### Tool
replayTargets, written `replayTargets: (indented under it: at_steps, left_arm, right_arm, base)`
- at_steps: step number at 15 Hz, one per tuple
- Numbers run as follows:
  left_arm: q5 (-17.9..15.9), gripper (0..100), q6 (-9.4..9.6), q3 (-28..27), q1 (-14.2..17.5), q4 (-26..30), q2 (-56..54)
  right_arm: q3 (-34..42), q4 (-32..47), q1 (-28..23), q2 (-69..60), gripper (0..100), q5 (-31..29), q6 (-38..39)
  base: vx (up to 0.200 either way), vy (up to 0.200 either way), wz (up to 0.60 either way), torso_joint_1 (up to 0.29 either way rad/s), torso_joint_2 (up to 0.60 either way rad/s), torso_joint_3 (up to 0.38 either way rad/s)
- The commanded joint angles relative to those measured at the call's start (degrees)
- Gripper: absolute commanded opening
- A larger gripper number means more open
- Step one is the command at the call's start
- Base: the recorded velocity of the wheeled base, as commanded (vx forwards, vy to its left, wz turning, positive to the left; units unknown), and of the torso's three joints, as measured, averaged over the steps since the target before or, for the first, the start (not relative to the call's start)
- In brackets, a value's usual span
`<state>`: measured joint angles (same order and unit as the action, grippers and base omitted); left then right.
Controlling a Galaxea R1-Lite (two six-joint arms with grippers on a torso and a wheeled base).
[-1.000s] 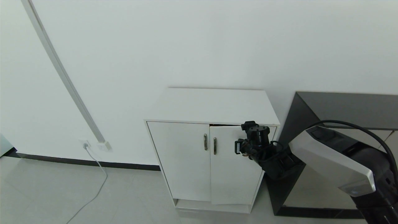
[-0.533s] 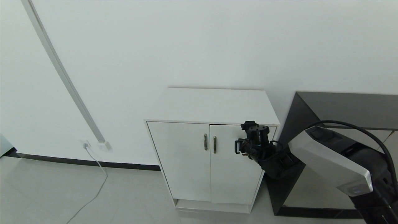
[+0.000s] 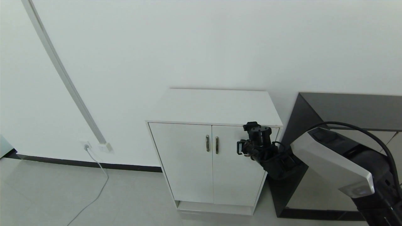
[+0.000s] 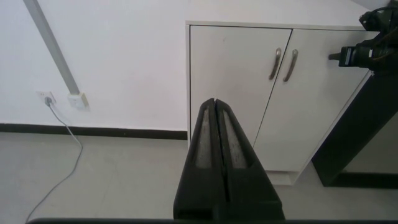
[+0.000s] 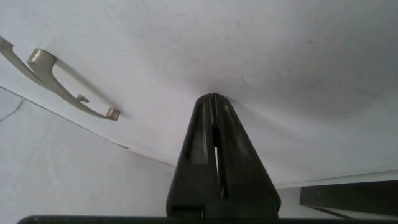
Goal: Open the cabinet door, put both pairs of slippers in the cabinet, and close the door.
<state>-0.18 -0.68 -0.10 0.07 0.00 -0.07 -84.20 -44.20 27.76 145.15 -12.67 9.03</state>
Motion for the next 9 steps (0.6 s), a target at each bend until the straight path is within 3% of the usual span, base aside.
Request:
replayTargets:
  at_steps: [1,9]
  left_arm:
    - [0.01,0,-0.02,0.01,0.01,0.0,0.07]
    - [0.01,0,-0.02,0.01,0.01,0.0,0.07]
  right_arm:
    - [-0.44,-0.01,-0.07,0.31,0,0.01,0.02]
    - [-1.23,0.43,-0.25,0.75,0,0.01,0.02]
  base:
    - [0.0,0.0,0.0,0.0,0.0,0.0]
    - [0.0,0.0,0.0,0.0,0.0,0.0]
